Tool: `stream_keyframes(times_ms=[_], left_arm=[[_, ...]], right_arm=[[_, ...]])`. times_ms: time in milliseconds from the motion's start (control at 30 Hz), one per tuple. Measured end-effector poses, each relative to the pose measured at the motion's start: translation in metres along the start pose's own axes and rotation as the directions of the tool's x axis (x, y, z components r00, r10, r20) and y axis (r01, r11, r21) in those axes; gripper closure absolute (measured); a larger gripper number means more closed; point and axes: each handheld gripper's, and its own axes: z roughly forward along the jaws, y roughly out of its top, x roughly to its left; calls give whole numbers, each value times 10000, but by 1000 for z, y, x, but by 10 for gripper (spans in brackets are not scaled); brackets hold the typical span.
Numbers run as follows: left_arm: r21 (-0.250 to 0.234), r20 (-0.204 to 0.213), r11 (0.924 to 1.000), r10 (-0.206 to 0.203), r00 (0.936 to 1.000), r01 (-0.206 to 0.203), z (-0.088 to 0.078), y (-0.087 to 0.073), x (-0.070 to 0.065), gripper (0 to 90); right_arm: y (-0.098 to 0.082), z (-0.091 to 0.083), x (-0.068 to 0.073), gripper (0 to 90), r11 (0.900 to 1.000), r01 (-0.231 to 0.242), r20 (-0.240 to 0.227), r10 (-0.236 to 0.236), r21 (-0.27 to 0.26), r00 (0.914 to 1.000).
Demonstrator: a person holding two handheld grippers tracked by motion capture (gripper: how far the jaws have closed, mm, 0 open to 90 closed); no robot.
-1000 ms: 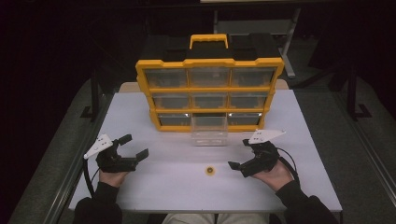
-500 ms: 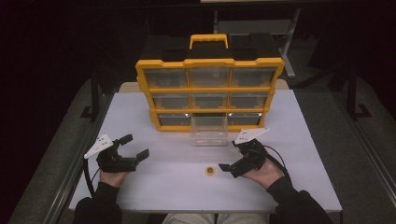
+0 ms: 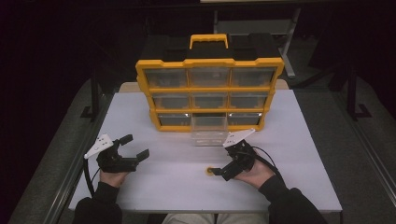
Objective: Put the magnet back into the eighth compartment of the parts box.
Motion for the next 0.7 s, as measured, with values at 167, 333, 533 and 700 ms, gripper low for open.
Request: stream_keyframes(times_ms=[167, 333, 533, 700], left_arm=[[-67, 147, 10000, 46, 9999, -45, 0, 0, 0, 0], [-46, 153, 10000, 43, 9999, -42, 0, 0, 0, 0], [-3, 282, 10000, 44, 9996, -44, 1, 0, 0, 0], [-56, 348, 10000, 55, 9994, -53, 1, 0, 0, 0]], right_arm=[[2, 9, 3, 0, 9997, 23, -174, -19, 251, 9998], [2, 15, 3, 0, 9991, 144, -230, -135, 405, 9996], [2, 26, 5, 0, 9975, 261, -338, -240, 649, 9991], [1, 32, 6, 0, 9954, 391, -336, -363, 877, 9988]])
